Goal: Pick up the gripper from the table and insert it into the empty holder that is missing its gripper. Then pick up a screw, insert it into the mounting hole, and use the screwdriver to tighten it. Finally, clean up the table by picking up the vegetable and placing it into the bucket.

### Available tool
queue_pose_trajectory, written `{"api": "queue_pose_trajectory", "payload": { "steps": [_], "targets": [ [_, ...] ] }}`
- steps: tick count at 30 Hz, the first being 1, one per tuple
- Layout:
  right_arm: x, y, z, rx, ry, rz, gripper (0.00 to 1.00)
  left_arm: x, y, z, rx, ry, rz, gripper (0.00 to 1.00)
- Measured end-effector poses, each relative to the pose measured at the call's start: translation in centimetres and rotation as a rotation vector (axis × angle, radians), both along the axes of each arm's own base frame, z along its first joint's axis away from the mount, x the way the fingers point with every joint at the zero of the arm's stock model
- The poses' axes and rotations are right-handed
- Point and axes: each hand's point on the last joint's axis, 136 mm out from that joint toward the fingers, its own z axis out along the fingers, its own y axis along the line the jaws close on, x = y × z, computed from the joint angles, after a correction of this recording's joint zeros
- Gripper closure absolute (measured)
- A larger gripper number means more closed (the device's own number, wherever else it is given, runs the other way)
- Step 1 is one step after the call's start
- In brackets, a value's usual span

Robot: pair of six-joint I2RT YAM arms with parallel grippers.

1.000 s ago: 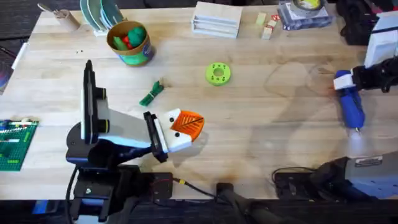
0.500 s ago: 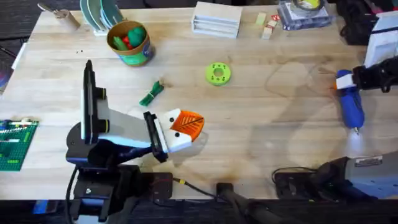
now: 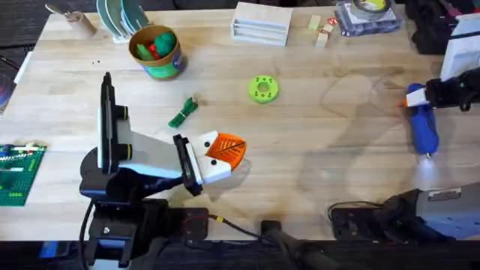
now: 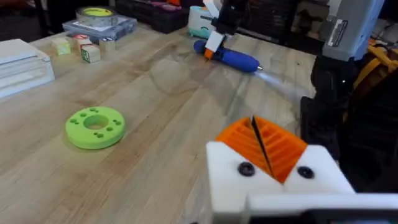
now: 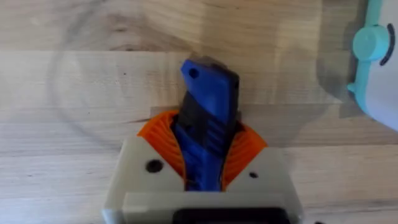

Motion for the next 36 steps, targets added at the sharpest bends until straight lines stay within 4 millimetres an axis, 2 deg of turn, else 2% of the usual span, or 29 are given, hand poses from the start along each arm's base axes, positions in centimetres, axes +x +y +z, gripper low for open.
{"api": "queue_pose_trajectory", "payload": {
  "steps": [4,7,12,15,22,28,32,36],
  "targets": [
    [0.2,-0.1,0.4,0.005,-0.009,-0.02,0.766,0.0,0.0,0.0,0.0,0.0,0.0,0.99],
    [0.7,-0.3,1.6,-0.008,-0.042,-0.033,0.772,0.0,0.0,0.0,0.0,0.0,0.0,0.99],
    [2.1,-0.7,5.8,-0.069,-0.155,-0.038,0.782,0.0,0.0,0.0,0.0,0.0,0.0,0.99],
    [3.1,-0.2,8.5,-0.108,-0.226,-0.015,0.789,0.0,0.0,0.0,0.0,0.0,0.0,0.99],
    [5.3,3.0,12.8,-0.143,-0.362,0.053,0.801,0.0,0.0,0.0,0.0,0.0,0.0,0.99],
    [6.5,6.9,16.9,-0.103,-0.51,0.107,0.811,0.0,0.0,0.0,0.0,0.0,0.0,0.99],
    [6.5,9.2,20.6,-0.084,-0.627,0.12,0.817,0.0,0.0,0.0,0.0,0.0,0.0,0.99],
    [5.6,11.7,24.0,-0.066,-0.727,0.155,0.824,0.0,0.0,0.0,0.0,0.0,0.0,0.99]
  ]
}}
